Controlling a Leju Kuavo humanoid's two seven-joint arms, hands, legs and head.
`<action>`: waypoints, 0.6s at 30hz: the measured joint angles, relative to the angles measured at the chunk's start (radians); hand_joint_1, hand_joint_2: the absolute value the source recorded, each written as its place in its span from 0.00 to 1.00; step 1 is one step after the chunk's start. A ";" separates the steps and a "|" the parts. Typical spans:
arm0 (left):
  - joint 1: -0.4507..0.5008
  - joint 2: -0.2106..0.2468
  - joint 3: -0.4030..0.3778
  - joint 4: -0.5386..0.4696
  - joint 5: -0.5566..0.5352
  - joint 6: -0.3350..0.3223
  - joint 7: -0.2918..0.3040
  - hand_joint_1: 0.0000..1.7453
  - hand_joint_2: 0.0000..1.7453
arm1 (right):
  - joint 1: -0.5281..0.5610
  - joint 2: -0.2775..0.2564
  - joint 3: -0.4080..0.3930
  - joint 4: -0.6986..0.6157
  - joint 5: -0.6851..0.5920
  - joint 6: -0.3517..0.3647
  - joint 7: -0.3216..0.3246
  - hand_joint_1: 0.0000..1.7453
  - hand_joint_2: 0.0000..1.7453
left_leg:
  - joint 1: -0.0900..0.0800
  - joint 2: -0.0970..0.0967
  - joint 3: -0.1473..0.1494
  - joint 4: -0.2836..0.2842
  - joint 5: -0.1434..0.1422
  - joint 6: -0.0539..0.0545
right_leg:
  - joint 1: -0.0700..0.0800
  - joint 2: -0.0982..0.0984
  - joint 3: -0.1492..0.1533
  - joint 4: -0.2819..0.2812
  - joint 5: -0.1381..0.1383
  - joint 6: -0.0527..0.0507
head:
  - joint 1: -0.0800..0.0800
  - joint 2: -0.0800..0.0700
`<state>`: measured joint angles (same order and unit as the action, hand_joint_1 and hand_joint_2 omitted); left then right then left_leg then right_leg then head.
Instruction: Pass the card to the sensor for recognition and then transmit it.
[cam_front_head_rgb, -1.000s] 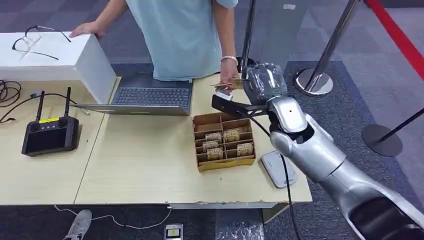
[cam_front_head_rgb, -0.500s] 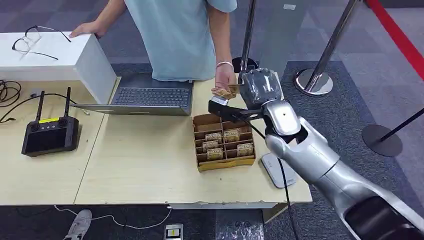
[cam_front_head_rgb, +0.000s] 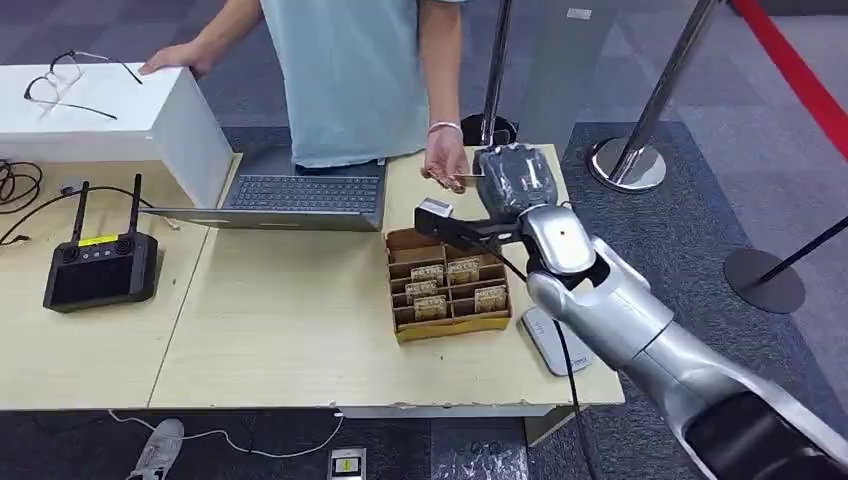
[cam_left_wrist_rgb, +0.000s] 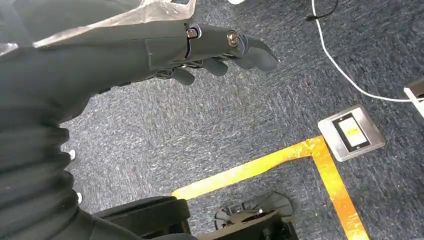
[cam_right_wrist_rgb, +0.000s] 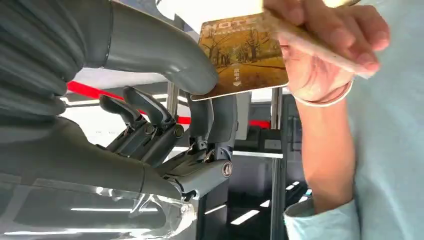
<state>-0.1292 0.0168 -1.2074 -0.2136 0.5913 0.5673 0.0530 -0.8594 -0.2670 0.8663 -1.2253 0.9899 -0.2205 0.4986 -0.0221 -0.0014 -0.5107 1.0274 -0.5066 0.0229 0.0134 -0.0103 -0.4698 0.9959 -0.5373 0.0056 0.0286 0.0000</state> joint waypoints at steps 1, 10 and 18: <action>0.000 0.000 0.000 0.000 0.000 0.000 0.000 0.00 1.00 | 0.000 0.002 0.000 0.000 0.002 -0.004 -0.004 1.00 1.00 | 0.000 0.000 0.000 0.000 0.000 0.000 | 0.000 0.000 0.000 0.000 0.000 0.000 | 0.000 0.000; 0.002 0.000 0.000 0.000 0.000 -0.002 0.000 0.00 1.00 | 0.000 0.034 0.011 -0.003 0.011 -0.018 -0.024 1.00 1.00 | 0.000 0.000 0.000 0.000 0.000 0.000 | 0.000 0.000 0.000 0.000 0.000 0.000 | 0.000 0.000; 0.002 0.000 0.000 0.000 -0.001 -0.002 0.000 0.00 1.00 | 0.000 0.061 0.024 -0.017 0.025 -0.022 -0.034 1.00 1.00 | 0.000 0.000 0.000 0.000 0.000 0.000 | 0.000 0.000 0.000 0.000 0.000 0.000 | 0.000 0.000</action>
<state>-0.1273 0.0164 -1.2074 -0.2136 0.5905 0.5657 0.0530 -0.8593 -0.2060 0.8907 -1.2421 1.0147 -0.2430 0.4642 -0.0220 -0.0014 -0.5106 1.0274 -0.5064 0.0227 0.0135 -0.0103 -0.4697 0.9963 -0.5374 0.0056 0.0286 0.0000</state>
